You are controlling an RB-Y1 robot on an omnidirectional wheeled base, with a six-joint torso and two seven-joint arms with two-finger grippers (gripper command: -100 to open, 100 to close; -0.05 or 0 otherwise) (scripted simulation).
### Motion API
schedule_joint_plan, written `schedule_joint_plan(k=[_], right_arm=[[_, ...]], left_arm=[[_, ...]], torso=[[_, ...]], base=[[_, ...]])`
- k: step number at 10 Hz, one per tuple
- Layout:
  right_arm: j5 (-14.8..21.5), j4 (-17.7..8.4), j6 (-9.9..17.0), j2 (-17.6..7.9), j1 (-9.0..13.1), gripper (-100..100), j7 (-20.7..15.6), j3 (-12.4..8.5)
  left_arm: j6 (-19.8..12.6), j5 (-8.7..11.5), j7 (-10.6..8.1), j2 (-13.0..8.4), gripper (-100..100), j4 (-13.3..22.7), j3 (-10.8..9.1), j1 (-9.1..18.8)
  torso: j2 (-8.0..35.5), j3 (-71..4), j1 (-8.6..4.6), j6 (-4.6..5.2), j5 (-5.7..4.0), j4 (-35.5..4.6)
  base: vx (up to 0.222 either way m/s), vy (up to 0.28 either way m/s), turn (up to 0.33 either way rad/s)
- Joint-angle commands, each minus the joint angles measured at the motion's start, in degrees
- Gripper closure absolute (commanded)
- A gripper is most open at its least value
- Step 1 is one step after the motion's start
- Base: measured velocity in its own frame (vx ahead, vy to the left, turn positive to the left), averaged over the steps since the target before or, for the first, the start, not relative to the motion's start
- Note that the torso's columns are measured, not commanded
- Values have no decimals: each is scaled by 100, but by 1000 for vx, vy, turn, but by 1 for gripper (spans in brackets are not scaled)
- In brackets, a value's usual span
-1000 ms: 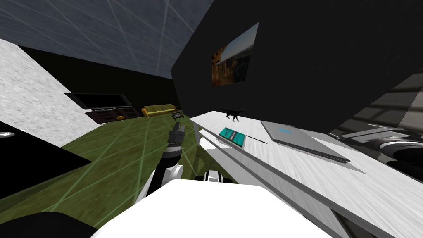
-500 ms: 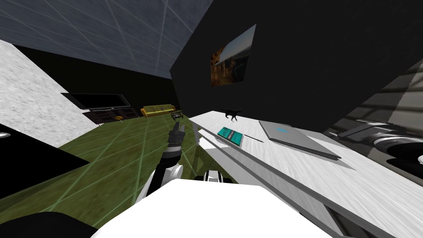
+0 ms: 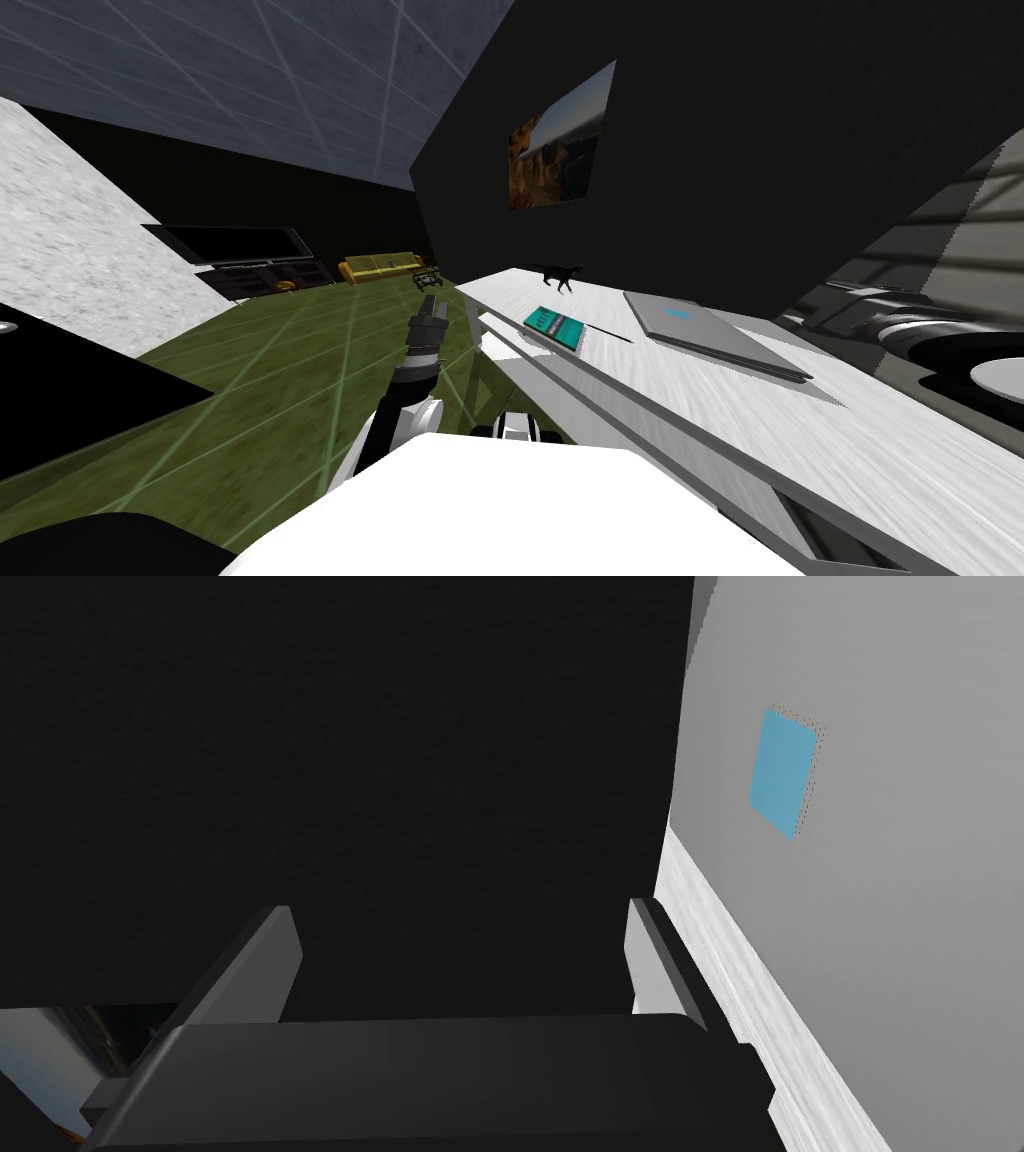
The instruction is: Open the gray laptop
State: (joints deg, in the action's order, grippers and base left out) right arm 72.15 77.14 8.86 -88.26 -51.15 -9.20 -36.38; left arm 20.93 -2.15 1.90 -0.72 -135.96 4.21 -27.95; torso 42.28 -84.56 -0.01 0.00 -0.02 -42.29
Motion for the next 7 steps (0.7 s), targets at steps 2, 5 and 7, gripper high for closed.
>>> schedule_joint_plan(k=[2, 5, 7], right_arm=[[393, 31, 31, -125, -86, -100, -100, 1], [417, -77, -215, -279, 12, -100, 31, -136], [354, -103, -280, -345, 14, -100, 49, -193]], left_arm=[[0, 0, 0, 0, 0, 0, 0, 0], [0, 0, 0, 0, 0, 0, 0, 0], [0, 0, 0, 0, 0, 0, 0, 0]], torso=[[0, -1, 1, -1, 2, 0], [-1, -2, 5, -1, 3, 1], [-1, -2, 5, -1, 3, 1]], base=[[-11, -18, -9], [-1, -3, -41], [4, 1, -62]])
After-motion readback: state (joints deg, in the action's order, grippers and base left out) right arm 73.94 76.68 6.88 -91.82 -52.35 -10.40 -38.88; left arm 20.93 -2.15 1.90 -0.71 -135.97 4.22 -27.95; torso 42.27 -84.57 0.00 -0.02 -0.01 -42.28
